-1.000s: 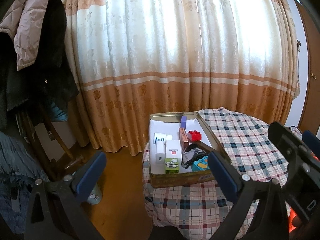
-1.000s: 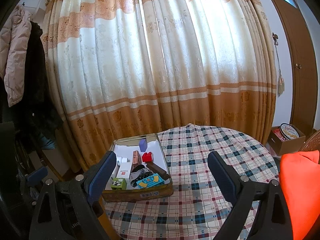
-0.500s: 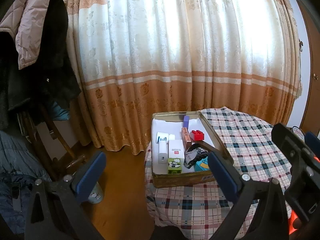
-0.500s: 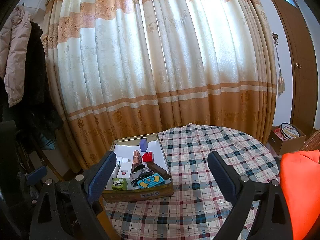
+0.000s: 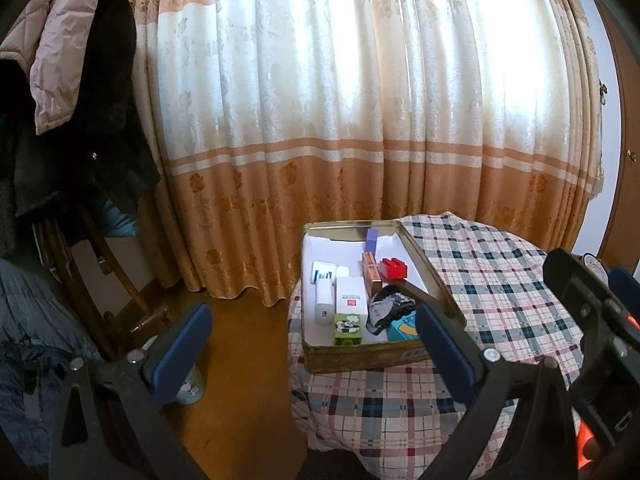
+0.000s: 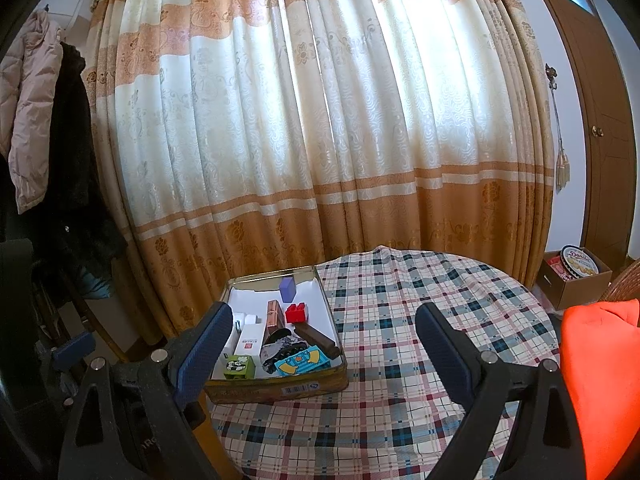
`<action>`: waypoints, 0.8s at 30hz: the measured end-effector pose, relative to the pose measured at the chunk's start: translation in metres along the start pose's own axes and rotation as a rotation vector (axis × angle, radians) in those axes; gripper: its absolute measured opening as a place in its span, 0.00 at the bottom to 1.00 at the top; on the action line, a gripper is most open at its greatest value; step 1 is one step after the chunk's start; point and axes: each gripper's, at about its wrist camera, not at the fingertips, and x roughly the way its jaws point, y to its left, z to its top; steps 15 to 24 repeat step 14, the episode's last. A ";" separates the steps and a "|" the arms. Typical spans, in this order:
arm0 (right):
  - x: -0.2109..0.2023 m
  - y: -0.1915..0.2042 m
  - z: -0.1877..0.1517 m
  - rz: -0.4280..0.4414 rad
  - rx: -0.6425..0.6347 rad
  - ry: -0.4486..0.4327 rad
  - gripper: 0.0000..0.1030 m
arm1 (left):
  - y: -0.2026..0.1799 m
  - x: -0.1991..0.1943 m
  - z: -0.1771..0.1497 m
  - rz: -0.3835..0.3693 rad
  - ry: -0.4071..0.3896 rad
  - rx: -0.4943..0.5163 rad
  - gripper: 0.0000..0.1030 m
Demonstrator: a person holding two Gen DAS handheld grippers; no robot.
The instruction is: Organize rigid objects
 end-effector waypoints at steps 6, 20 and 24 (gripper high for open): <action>0.000 0.001 0.000 0.001 0.000 0.007 0.92 | 0.003 0.004 -0.003 -0.045 0.033 -0.025 1.00; 0.001 0.000 -0.001 0.000 0.002 0.013 0.92 | 0.002 0.005 -0.003 -0.031 0.031 -0.027 1.00; 0.001 0.000 -0.001 0.000 0.002 0.013 0.92 | 0.002 0.005 -0.003 -0.031 0.031 -0.027 1.00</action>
